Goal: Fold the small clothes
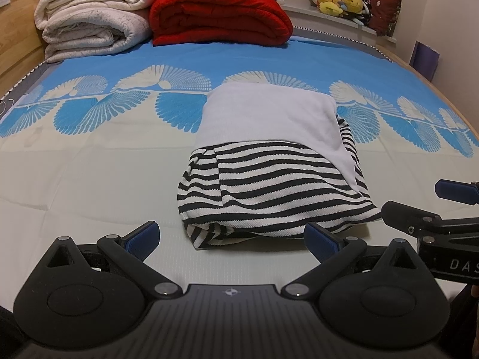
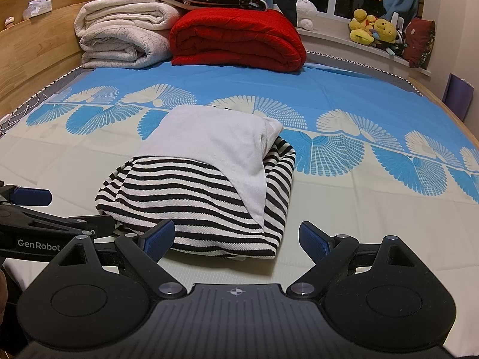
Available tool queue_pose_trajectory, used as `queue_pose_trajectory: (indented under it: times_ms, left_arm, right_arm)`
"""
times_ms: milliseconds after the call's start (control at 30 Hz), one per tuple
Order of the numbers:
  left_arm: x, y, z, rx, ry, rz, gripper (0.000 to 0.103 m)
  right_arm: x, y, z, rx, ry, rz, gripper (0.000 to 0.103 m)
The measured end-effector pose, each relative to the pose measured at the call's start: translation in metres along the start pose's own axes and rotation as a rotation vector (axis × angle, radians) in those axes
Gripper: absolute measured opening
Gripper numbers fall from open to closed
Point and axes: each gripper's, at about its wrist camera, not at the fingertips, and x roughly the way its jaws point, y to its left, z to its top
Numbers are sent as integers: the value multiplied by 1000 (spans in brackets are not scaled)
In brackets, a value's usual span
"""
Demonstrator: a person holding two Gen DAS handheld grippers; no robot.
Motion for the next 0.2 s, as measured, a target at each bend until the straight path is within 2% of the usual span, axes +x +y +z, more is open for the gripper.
queue_pose_trajectory:
  times_ms: [200]
  left_arm:
    - [0,-1,0,3,-1,1,102]
  right_arm:
    - [0,1,0,1,0,-1,91]
